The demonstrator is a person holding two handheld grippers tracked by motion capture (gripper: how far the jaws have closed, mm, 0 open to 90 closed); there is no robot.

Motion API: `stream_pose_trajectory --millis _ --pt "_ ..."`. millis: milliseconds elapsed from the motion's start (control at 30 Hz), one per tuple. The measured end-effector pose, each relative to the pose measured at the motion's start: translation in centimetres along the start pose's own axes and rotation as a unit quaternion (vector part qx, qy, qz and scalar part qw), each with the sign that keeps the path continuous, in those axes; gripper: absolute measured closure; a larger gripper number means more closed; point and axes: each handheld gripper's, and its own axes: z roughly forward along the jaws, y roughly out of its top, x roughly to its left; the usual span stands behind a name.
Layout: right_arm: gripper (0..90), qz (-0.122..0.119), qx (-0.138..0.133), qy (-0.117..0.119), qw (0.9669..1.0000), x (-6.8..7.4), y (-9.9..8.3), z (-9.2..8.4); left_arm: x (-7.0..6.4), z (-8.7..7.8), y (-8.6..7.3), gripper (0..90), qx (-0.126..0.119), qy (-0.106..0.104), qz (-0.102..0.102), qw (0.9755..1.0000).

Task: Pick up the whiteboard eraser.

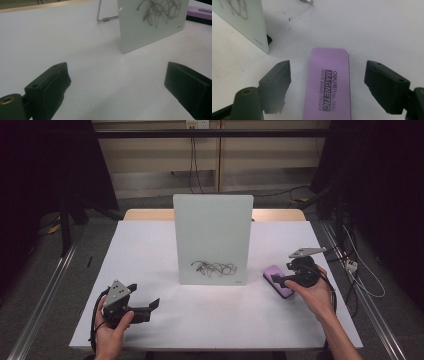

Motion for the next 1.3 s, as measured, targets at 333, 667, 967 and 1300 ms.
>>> stream_pose_trajectory --millis 333,667,967,1300 --pt "26.6 -0.004 0.037 0.002 0.9993 0.1 -0.5 1.3 0.0 0.3 0.1 5.8 0.001 0.0 -0.001 1.0" --pt "32.1 -0.017 0.06 -0.011 0.998 0.3 -0.7 1.9 0.1 0.2 0.0 5.8 0.005 0.002 -0.002 1.0" --pt "36.2 -0.023 0.051 -0.019 0.9982 0.4 -0.5 2.3 0.1 0.1 0.0 5.8 0.003 0.002 -0.002 1.0" --pt "38.8 -0.028 0.077 -0.032 0.9961 0.7 -0.7 2.3 0.2 0.1 -0.1 5.8 0.002 0.002 -0.006 1.0"
